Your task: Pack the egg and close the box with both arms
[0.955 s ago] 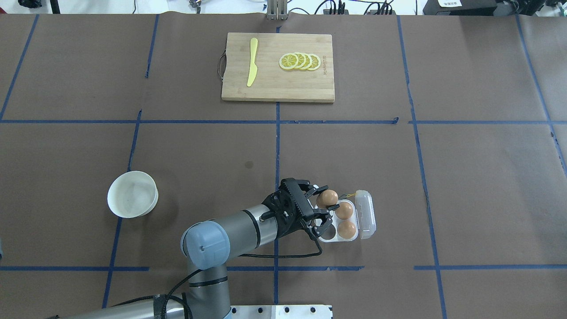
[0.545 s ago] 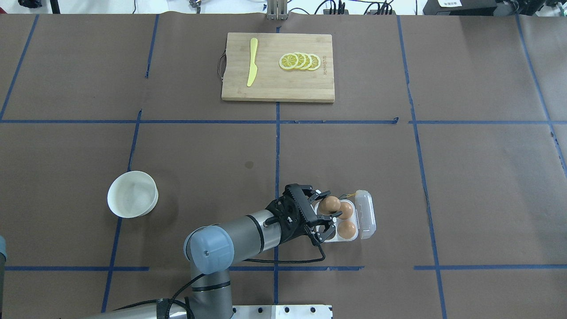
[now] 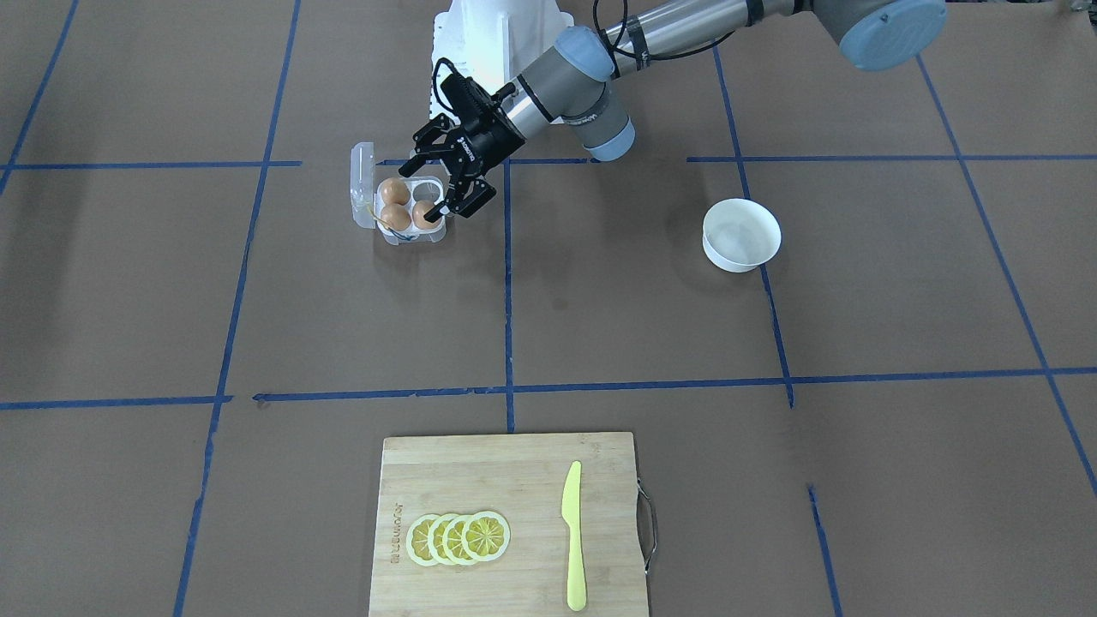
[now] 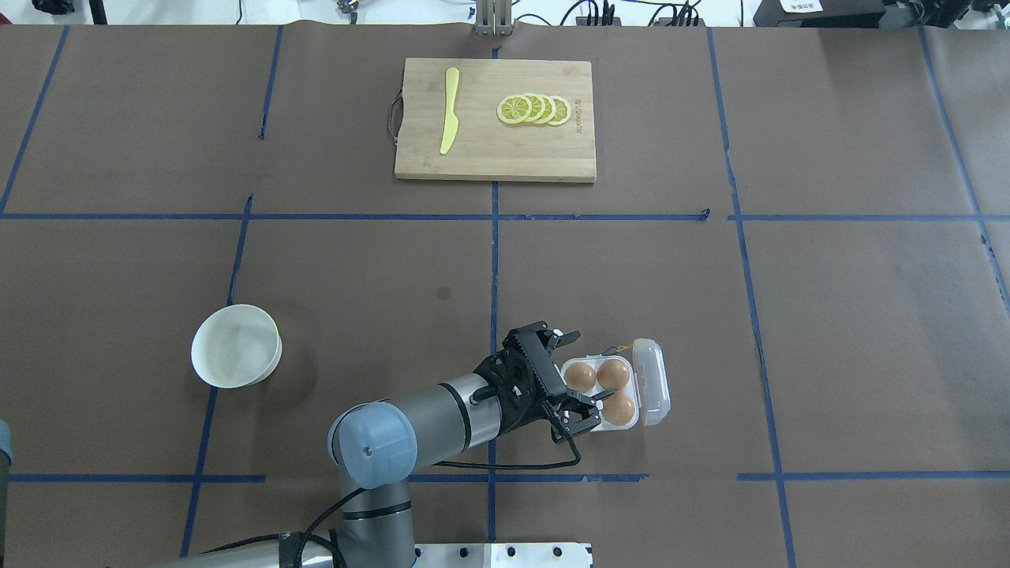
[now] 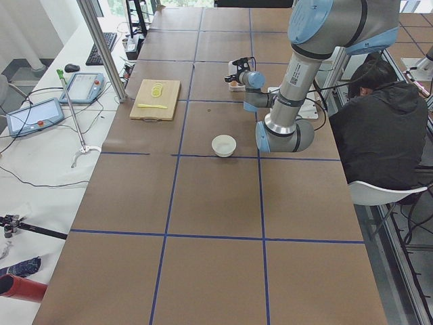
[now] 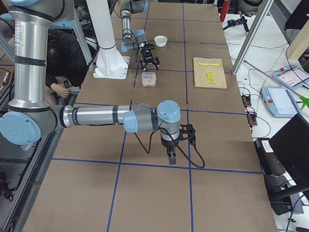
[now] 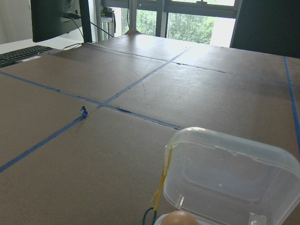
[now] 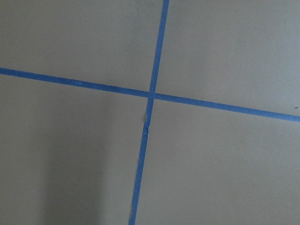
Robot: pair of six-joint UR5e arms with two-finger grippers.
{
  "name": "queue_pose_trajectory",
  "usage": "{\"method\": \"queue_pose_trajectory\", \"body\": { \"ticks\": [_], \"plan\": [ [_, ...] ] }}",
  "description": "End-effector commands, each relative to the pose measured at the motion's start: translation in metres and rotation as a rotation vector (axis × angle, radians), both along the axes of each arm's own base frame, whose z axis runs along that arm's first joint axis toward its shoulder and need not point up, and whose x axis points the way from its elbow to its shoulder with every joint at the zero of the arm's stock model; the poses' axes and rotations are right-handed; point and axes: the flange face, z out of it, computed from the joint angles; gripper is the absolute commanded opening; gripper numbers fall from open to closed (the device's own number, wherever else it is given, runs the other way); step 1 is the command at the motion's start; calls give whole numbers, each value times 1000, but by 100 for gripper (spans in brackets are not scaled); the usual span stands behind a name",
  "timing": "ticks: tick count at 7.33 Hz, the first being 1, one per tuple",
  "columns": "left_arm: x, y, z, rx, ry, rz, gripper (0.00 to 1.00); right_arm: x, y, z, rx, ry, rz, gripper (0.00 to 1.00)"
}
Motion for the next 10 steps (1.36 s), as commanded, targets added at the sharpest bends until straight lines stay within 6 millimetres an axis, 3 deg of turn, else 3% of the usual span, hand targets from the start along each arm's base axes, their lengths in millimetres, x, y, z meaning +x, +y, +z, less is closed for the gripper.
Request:
{"method": "queue_pose_trajectory", "body": {
  "ticks": [1,2,3,5,7,8,9,10],
  "plan": [
    [-14,-17,-7,-16,-30,-21,99,0,2,2,-5,0,0,100],
    [-27,-40,-20,-64,-120,2,99,0,3,3,-7,0,0,100],
    [-62,-69,-23,-157,-207,71,100,0,3,3,-7,0,0,100],
    [-160,-126,-19,-350,-399,98,100,0,5,7,-18,-1,1,100],
    [-281,-209,1,-499,-701,-53,100,-1,6,8,-20,-1,-1,100],
    [-360,-254,18,-478,-811,-131,100,-1,5,7,-16,-1,-2,100],
    [-428,-277,56,-573,-806,-116,100,-1,5,6,-13,-1,-2,100],
    [-496,-288,116,-719,-767,-69,100,0,3,3,-7,-1,0,100]
  ]
}}
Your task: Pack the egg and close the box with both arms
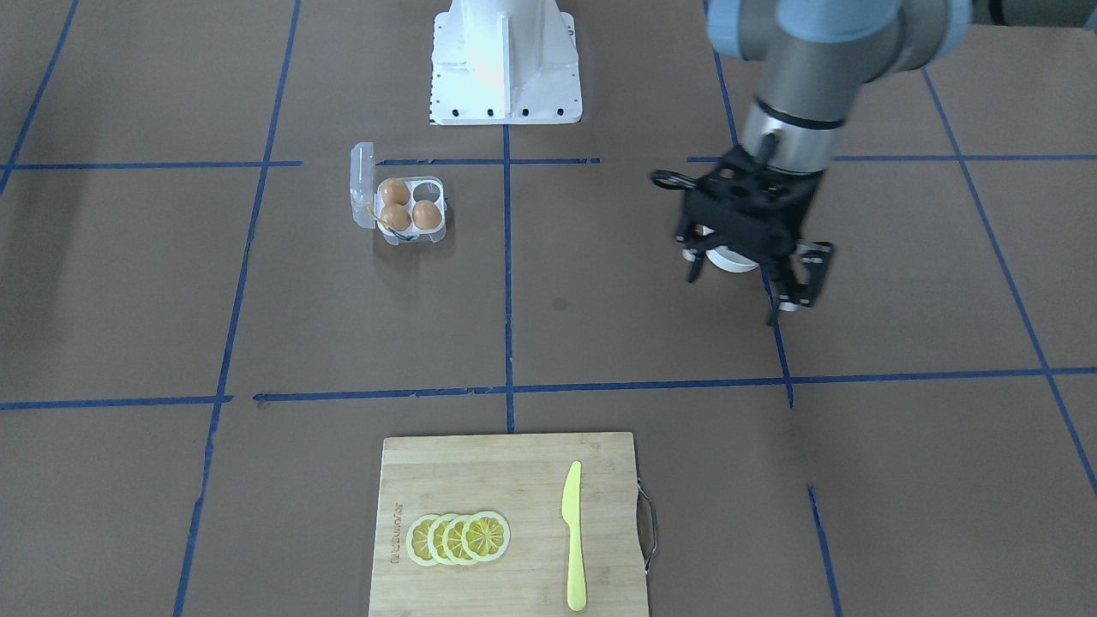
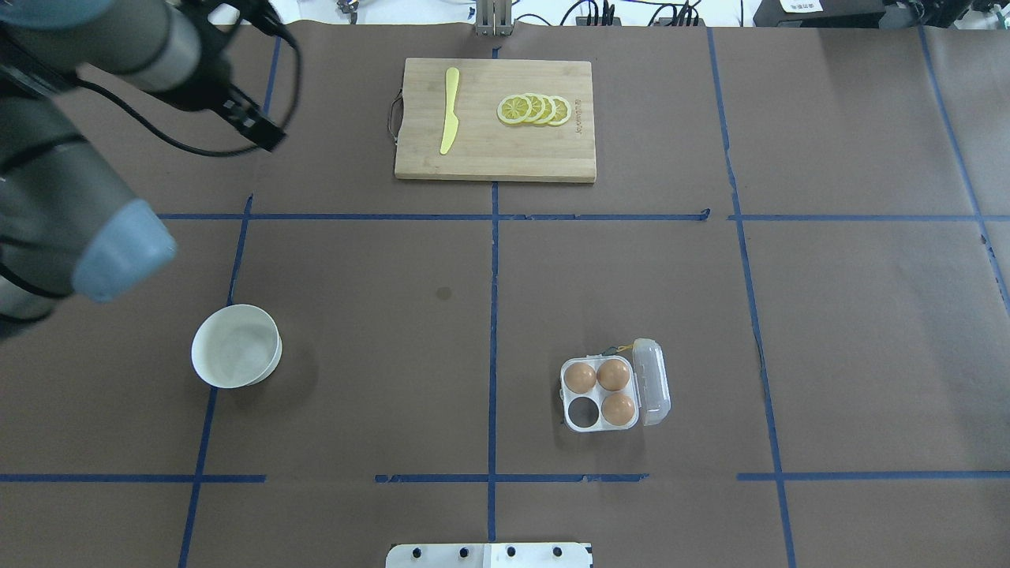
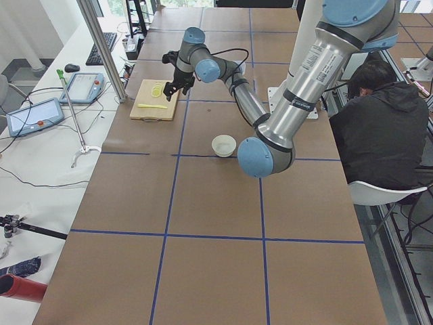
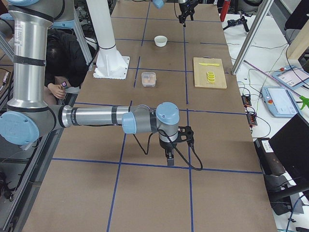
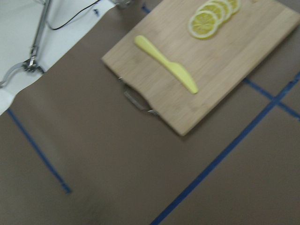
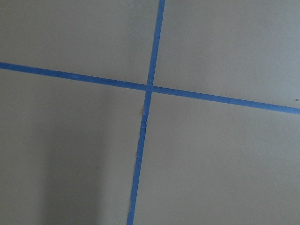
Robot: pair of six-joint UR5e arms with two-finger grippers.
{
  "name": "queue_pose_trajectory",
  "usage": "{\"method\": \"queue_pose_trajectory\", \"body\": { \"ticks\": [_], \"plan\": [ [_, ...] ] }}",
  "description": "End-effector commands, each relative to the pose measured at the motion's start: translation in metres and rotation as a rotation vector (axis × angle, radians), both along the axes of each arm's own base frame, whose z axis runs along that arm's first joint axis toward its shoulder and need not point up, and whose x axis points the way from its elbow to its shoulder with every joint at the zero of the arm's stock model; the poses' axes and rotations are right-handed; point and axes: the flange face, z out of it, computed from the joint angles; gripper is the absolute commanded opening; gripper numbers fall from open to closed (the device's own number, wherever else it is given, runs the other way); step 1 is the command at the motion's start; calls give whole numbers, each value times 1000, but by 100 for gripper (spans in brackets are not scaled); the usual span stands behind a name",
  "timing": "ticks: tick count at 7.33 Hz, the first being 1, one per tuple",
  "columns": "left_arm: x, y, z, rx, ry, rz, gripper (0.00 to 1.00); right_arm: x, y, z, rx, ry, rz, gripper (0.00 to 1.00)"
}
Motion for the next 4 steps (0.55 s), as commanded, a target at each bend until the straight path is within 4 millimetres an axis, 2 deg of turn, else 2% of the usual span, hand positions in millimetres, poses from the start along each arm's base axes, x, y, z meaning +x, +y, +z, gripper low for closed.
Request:
{"method": "queue_pose_trajectory", "body": {
  "ticks": [1,2,3,4],
  "plan": [
    [-154,-13,124,-279,53,-99,100,0,-3,-4,9,-3,-1,100],
    [-230,-19,176,-397,97,-203,100,0,-4,-4,10,-3,0,100],
    [-255,-8,245,-493,81,-245,100,-1,-5,-4,13,-6,-6,100],
    [-303,-7,280,-467,34,-269,100,-1,-1,-4,9,-12,-5,100]
  ]
}}
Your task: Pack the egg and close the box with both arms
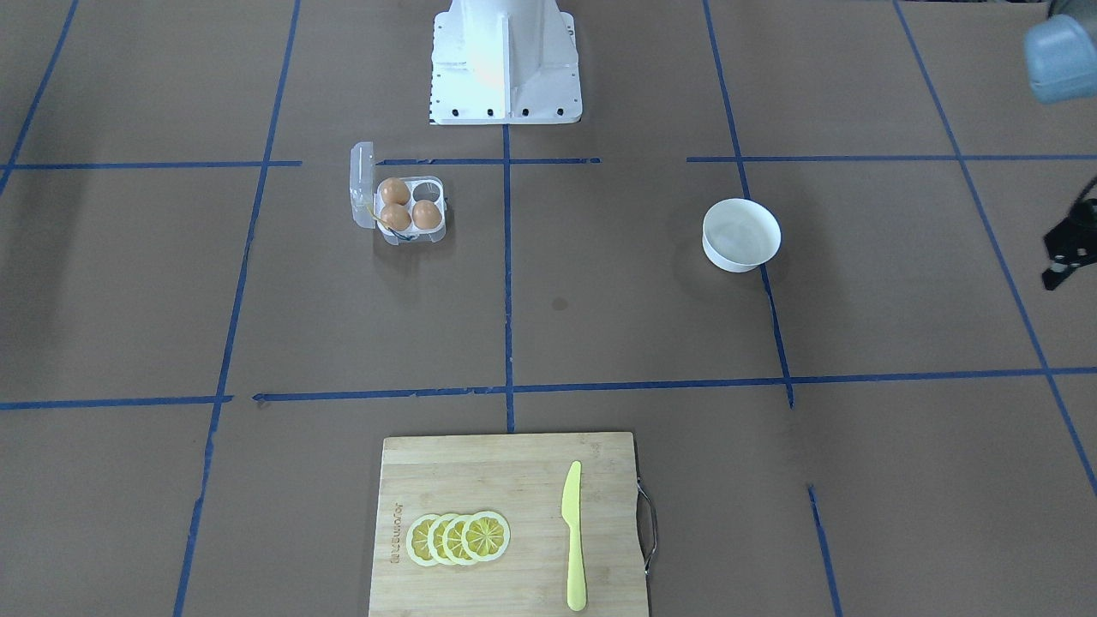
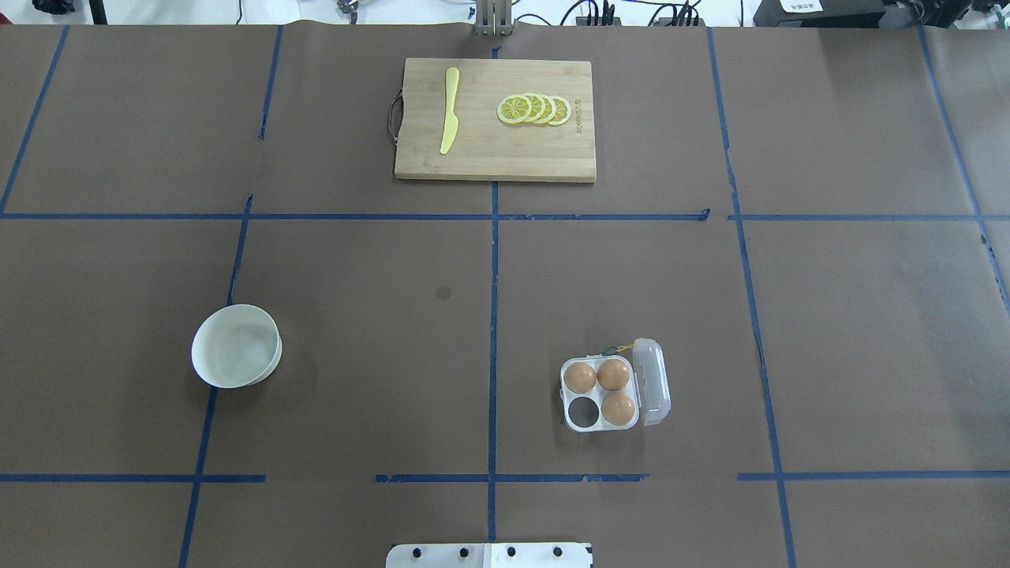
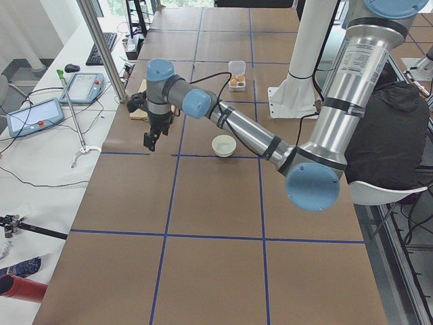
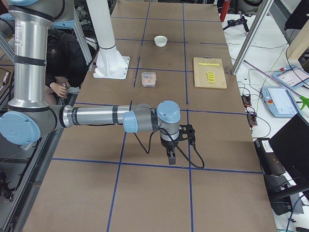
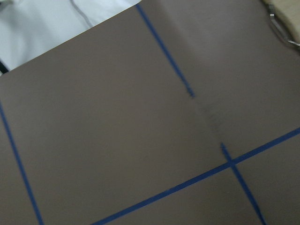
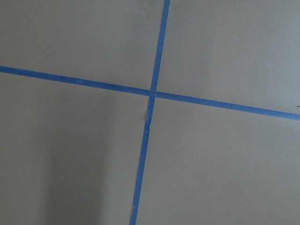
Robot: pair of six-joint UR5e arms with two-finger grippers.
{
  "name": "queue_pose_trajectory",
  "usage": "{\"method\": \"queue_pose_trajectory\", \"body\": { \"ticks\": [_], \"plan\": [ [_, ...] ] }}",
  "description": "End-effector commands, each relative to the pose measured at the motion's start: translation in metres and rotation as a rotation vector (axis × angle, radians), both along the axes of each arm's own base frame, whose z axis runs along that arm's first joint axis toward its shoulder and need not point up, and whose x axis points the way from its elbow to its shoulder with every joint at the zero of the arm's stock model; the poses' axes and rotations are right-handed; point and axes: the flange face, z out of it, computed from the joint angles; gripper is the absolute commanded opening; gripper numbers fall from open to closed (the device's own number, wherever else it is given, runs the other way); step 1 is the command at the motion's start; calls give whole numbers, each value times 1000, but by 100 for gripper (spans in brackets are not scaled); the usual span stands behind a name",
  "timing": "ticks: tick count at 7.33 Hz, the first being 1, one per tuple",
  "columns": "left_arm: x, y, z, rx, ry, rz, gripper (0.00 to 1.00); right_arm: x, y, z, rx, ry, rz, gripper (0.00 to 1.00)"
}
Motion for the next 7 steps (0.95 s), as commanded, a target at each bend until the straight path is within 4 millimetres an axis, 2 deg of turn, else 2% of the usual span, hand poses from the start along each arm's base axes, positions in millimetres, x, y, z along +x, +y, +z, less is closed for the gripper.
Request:
{"method": "queue_pose_trajectory", "body": {
  "ticks": [1,2,3,4,5,6,7],
  "plan": [
    [-87,28,111,-43,-61,46,100,-1,-2,-3,-2,-13,3,100],
    [-106,53,156,-104,-59,52,100,-3,-2,-10,12,-32,-2,100],
    [-130,95,187,-154,-42,3,100,-12,-6,-19,38,-52,-25,100],
    [-129,111,184,-151,-41,-1,100,-26,-10,-39,110,-64,-52,100],
    [-129,111,178,-142,-37,-3,100,-48,-11,-53,119,-72,-77,100],
    [-124,111,176,-155,26,-16,100,-83,-7,-84,99,-96,-63,92],
    [-121,111,176,-168,44,-26,100,-122,2,-112,55,-130,-36,44]
  ]
}}
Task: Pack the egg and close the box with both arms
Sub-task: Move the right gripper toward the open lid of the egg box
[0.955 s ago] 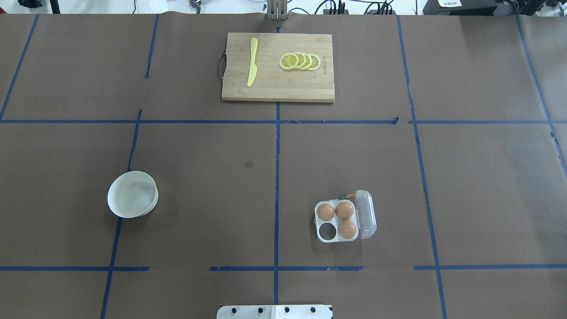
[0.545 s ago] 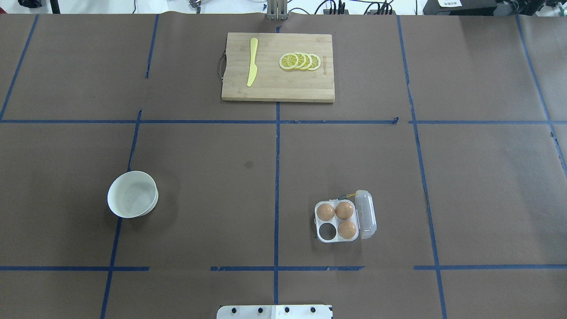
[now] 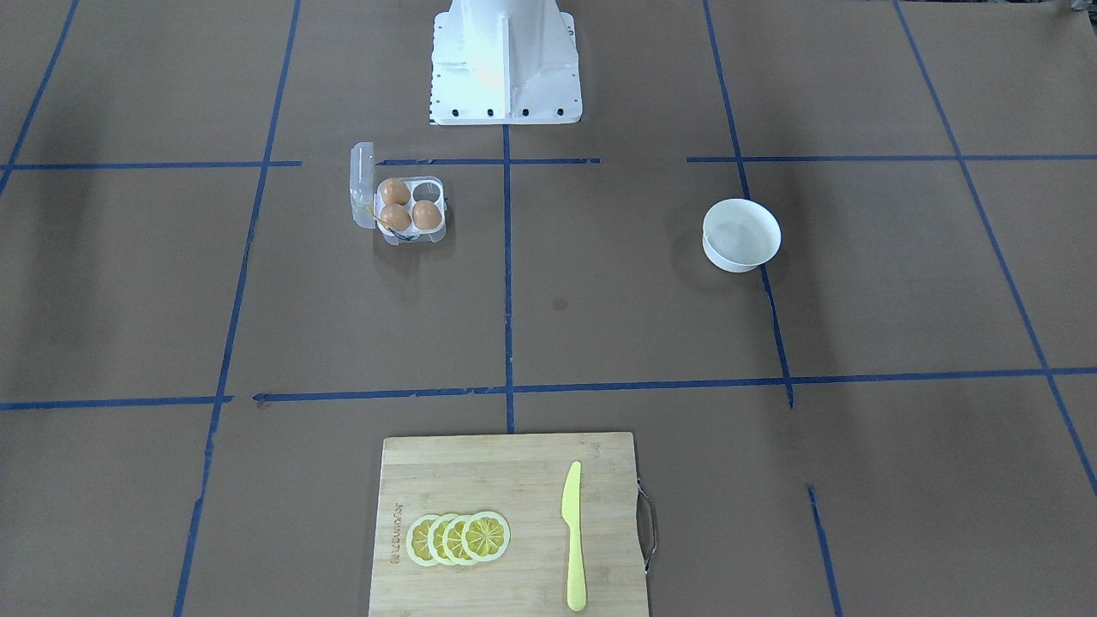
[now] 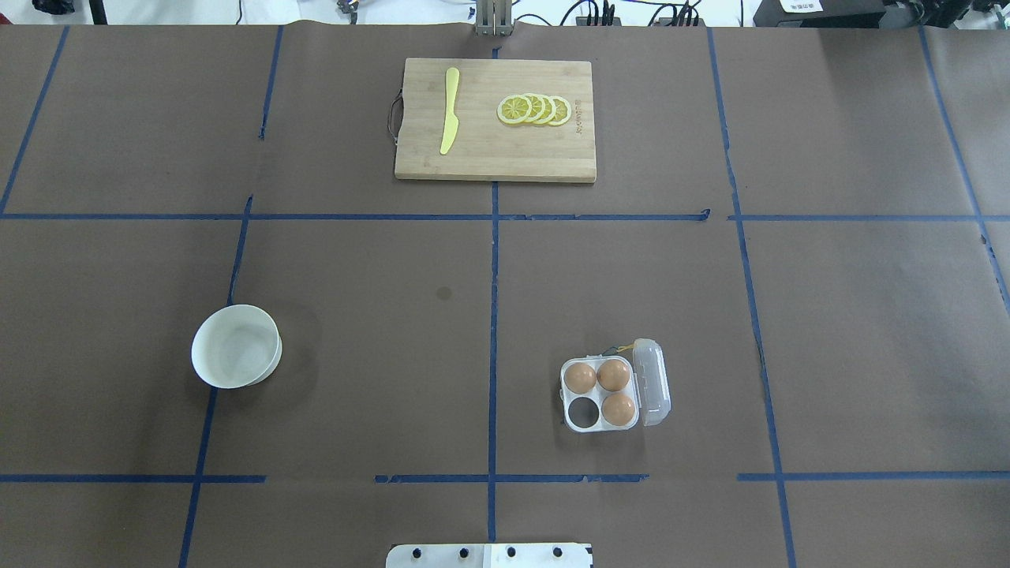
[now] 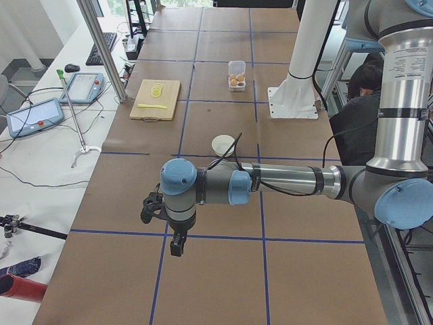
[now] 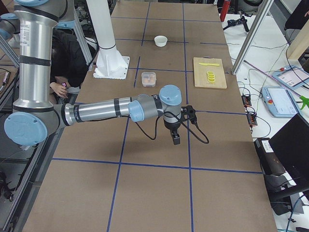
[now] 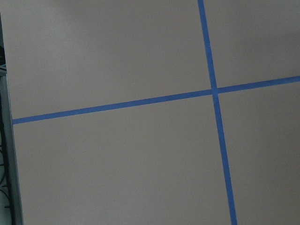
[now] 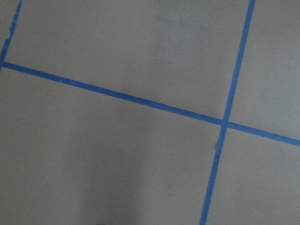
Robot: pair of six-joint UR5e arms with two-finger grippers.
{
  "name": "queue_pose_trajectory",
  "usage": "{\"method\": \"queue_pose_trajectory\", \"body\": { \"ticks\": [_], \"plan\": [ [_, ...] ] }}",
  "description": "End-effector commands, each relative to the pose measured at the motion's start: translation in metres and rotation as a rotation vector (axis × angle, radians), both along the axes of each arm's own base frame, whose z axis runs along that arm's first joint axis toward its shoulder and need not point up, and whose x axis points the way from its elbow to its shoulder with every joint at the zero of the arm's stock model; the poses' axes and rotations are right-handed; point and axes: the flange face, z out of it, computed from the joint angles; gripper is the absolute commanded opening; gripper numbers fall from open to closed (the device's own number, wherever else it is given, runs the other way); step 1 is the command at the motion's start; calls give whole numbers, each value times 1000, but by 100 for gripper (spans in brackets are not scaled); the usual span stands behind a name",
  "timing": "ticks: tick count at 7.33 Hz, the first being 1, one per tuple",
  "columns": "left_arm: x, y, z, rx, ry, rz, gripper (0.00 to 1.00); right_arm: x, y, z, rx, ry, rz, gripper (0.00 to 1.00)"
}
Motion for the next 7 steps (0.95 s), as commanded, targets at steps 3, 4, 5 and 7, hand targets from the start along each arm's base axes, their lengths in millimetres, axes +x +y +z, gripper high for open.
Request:
{"method": "queue_pose_trajectory", "body": {
  "ticks": [3,4,5,7],
  "plan": [
    [5,-3,-9,8,34,-9,100,-141,46,-61,-118,-213,52,33],
    [5,-3,-11,12,36,-8,100,-183,64,-74,-194,-277,83,20],
    [4,-5,-13,16,36,-8,100,-212,77,-86,-207,-321,88,7],
    [4,-7,-15,23,37,-7,100,-253,95,-112,-244,-414,106,3]
  ]
}}
